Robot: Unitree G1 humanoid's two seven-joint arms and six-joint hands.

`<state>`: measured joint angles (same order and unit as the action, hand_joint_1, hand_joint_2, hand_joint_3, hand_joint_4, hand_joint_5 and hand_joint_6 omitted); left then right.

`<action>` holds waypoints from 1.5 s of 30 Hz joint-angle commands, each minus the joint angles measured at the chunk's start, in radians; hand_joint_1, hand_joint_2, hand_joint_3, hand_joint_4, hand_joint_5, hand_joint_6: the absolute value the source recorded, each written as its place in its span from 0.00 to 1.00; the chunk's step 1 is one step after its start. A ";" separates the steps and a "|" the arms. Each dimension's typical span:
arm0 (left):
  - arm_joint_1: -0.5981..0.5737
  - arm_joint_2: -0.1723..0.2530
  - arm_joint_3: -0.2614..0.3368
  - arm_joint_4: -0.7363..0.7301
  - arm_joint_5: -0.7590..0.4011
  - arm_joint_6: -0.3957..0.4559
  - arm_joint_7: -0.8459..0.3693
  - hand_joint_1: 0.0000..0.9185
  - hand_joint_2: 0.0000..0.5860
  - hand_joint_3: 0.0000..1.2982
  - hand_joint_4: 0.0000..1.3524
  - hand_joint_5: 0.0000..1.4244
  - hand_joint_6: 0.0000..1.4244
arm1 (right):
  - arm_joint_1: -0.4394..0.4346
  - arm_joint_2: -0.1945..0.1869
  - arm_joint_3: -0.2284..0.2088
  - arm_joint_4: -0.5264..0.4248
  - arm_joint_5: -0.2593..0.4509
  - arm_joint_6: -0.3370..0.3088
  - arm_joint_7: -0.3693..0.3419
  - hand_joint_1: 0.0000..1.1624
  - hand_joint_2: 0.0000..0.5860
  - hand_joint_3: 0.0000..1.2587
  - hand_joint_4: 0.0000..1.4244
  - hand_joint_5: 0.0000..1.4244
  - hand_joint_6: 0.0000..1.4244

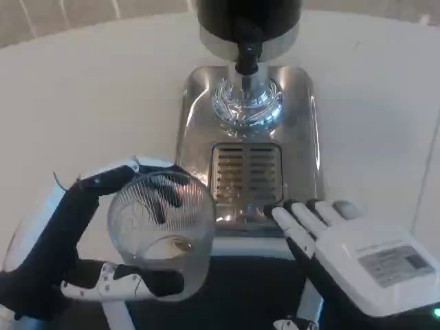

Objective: Grasp the cup under the faucet to collect the drink, then remove the cup.

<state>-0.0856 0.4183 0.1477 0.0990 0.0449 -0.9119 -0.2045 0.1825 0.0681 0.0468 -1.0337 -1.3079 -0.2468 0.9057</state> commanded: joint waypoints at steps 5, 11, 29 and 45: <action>0.007 -0.001 0.010 -0.019 -0.010 -0.002 0.007 0.62 0.05 0.73 0.84 0.92 0.36 | -0.005 0.085 0.006 -0.013 -0.006 0.010 -0.003 0.35 0.76 0.00 0.00 0.00 0.00; 0.002 -0.002 0.009 -0.016 -0.008 0.001 0.007 0.62 0.06 0.73 0.84 0.92 0.36 | -0.011 0.080 0.002 -0.013 -0.004 0.014 0.001 0.35 0.76 0.00 0.00 0.00 0.00; -0.024 -0.020 -0.003 -0.003 0.017 0.040 0.015 0.62 0.05 0.73 0.84 0.92 0.36 | -0.051 0.065 0.015 -0.013 -0.016 0.055 0.050 0.34 0.76 0.00 0.00 0.00 0.00; -0.127 -0.083 -0.008 0.118 0.117 0.077 0.088 0.61 0.06 0.73 0.84 0.92 0.36 | -0.056 0.056 -0.007 -0.013 -0.007 0.080 0.078 0.31 0.78 0.00 0.00 0.00 0.00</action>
<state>-0.1787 0.3490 0.1384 0.1902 0.1425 -0.8331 -0.1610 0.1281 0.0685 0.0313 -1.0337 -1.3165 -0.1690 0.9689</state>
